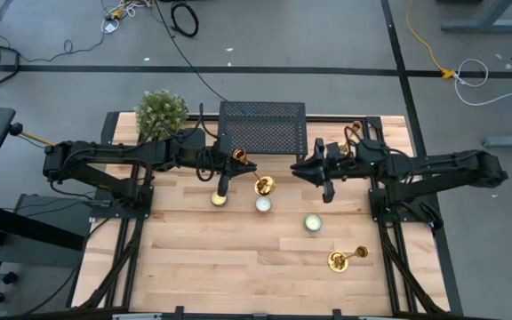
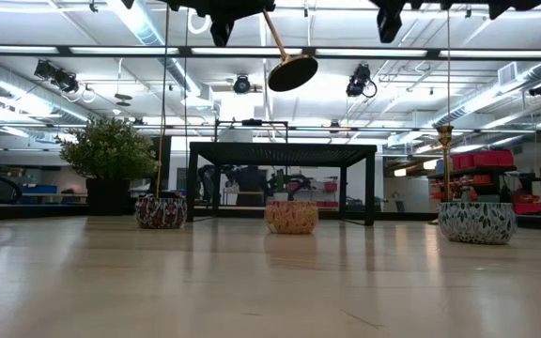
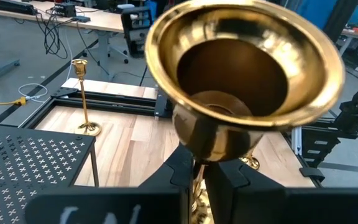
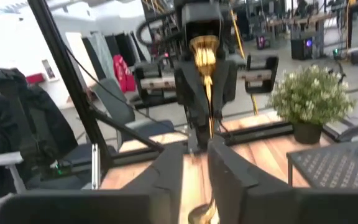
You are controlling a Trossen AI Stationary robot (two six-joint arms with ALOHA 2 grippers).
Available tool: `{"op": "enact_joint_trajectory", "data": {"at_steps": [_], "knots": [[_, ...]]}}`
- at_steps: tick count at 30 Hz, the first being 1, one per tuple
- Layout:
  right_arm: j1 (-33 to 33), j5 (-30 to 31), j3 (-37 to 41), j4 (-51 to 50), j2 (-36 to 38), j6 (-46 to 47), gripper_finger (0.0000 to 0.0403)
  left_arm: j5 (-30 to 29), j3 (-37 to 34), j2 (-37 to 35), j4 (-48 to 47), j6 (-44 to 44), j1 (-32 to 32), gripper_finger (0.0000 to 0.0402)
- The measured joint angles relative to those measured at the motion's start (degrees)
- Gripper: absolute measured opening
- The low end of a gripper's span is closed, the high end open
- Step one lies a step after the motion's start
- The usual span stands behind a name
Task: Pick & Place candle stick holders
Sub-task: Put the bottom left gold candle holder on the shelf
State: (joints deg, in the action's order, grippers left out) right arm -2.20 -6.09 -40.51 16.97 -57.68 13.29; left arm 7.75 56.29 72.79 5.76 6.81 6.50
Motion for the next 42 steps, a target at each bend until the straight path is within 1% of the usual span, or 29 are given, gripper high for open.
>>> {"op": "enact_joint_trajectory", "data": {"at_steps": [3,8,11,14,17,20,23,26,30,32,37,42], "knots": [[0.0,-0.4,0.0,0.1,-1.7,2.2,0.0126,0.0,0.0,0.0,0.0,0.0,0.0,0.0030],[0.0,-3.7,0.0,1.2,-3.8,2.7,0.0185,0.0,0.0,0.0,0.0,0.0,0.0,0.0020],[0.0,-4.0,0.0,2.7,-4.4,3.1,0.0212,0.0,0.0,0.0,0.0,-0.1,0.0,0.0023],[0.0,-4.0,0.0,3.9,-4.6,4.4,0.0228,0.0,0.0,0.0,0.0,-0.1,0.0,0.0032],[0.0,-4.0,0.0,3.9,-4.6,4.6,0.0232,0.0,0.0,0.0,0.0,-0.1,0.0,0.0032],[0.0,-4.0,-0.2,3.7,-4.6,5.3,0.0230,0.0,0.0,0.0,0.0,-0.1,0.0,0.0024],[0.0,-4.0,-2.9,0.6,-4.6,4.5,0.0225,0.0,0.0,0.0,0.0,-0.1,0.0,0.0021],[0.0,-4.0,-6.6,-3.7,-5.1,1.4,0.0221,0.0,0.0,0.0,0.0,-0.1,0.0,0.0028],[0.0,-4.0,-11.3,-8.7,-6.7,-1.9,0.0220,0.0,0.0,0.0,0.0,-0.1,0.0,0.0034],[0.0,-3.8,-12.6,-9.2,-7.8,-2.6,0.0220,0.0,0.0,0.0,0.0,-0.1,0.0,0.0031],[0.0,-3.6,-13.5,-9.5,-10.9,-2.7,0.0220,0.0,0.0,0.0,0.2,-0.1,0.0,0.0021],[0.0,-3.8,-13.5,-9.4,-14.6,-2.7,0.0226,0.0,0.0,0.0,0.3,-0.1,0.0,0.0034]]}}
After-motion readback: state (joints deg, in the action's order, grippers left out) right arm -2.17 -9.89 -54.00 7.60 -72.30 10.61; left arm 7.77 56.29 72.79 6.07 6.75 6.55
